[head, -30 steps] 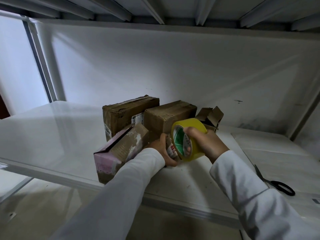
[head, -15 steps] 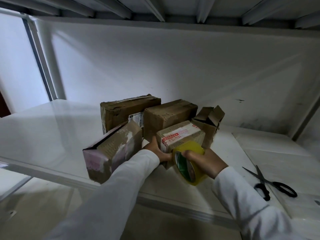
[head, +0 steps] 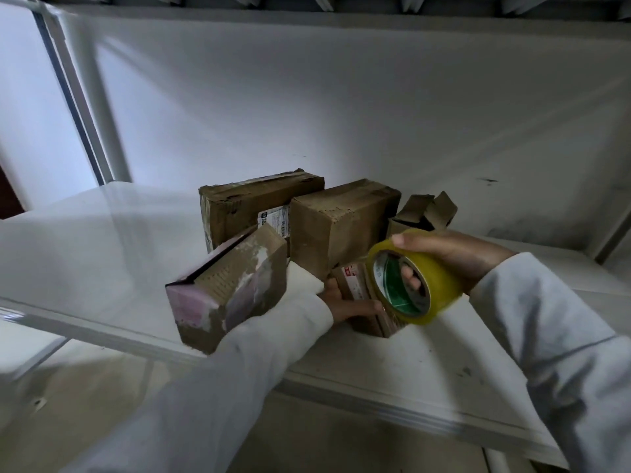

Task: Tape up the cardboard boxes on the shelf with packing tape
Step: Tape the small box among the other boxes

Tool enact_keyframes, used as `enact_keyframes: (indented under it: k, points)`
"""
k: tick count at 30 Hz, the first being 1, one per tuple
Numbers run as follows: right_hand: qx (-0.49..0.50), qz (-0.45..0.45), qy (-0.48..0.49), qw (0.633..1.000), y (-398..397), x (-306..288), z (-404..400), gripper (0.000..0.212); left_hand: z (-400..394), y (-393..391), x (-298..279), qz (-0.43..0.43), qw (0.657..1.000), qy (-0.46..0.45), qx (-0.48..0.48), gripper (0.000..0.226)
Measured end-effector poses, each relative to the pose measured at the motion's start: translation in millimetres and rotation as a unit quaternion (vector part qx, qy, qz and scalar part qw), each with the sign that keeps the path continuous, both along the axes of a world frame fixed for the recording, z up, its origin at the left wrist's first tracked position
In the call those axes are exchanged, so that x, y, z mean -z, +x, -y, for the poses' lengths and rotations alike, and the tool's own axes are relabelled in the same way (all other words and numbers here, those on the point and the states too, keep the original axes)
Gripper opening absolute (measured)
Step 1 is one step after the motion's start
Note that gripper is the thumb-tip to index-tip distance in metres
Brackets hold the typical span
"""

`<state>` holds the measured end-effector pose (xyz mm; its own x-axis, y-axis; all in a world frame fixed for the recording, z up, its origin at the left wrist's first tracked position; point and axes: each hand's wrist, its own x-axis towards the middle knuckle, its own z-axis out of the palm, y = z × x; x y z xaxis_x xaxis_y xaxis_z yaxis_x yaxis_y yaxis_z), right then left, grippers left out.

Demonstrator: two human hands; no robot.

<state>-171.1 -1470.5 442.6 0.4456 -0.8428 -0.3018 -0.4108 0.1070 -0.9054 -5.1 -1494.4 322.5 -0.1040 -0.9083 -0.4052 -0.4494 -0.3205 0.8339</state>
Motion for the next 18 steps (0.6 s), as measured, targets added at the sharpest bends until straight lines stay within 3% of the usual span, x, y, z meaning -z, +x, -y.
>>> enact_keyframes:
  k: [3, 4, 6, 8, 10, 13, 16, 18]
  points:
    - [0.013, 0.033, 0.033, 0.999, 0.6, 0.8, 2.3, 0.03, 9.1, 12.0, -19.0, -0.045, 0.998, 0.001, -0.05, 0.028]
    - [0.017, 0.021, 0.038, 0.999, 1.6, 0.1, 2.2, 0.032, 15.0, 17.5, -26.0, -0.076, 0.992, -0.01, -0.096, 0.027]
    - [0.031, -0.008, 0.043, 0.999, 5.4, -2.3, 3.2, 0.034, 26.9, 23.6, -42.4, -0.133, 0.976, -0.031, -0.169, 0.039]
    - [0.051, -0.017, 0.043, 0.998, 10.2, -5.3, 3.9, 0.026, 32.7, 17.5, -52.9, -0.098, 0.979, -0.047, -0.171, 0.056]
    - [0.06, -0.016, 0.042, 0.997, 13.2, -5.3, 4.8, 0.026, 38.3, 6.8, -59.6, -0.046, 0.991, -0.033, -0.117, 0.069]
    - [0.059, -0.013, 0.044, 0.997, 11.3, -0.4, 0.5, 0.026, 39.3, -12.8, -69.5, 0.039, 0.999, -0.011, -0.005, 0.056]
    - [0.078, 0.0, 0.034, 0.996, 2.6, 7.9, -10.2, 0.032, 39.6, -19.3, -67.2, 0.124, 0.992, -0.02, 0.03, 0.065]
    - [0.101, 0.003, 0.016, 0.995, -3.2, 14.5, -17.3, 0.019, 38.0, -21.2, -64.4, 0.153, 0.987, -0.029, 0.041, 0.071]
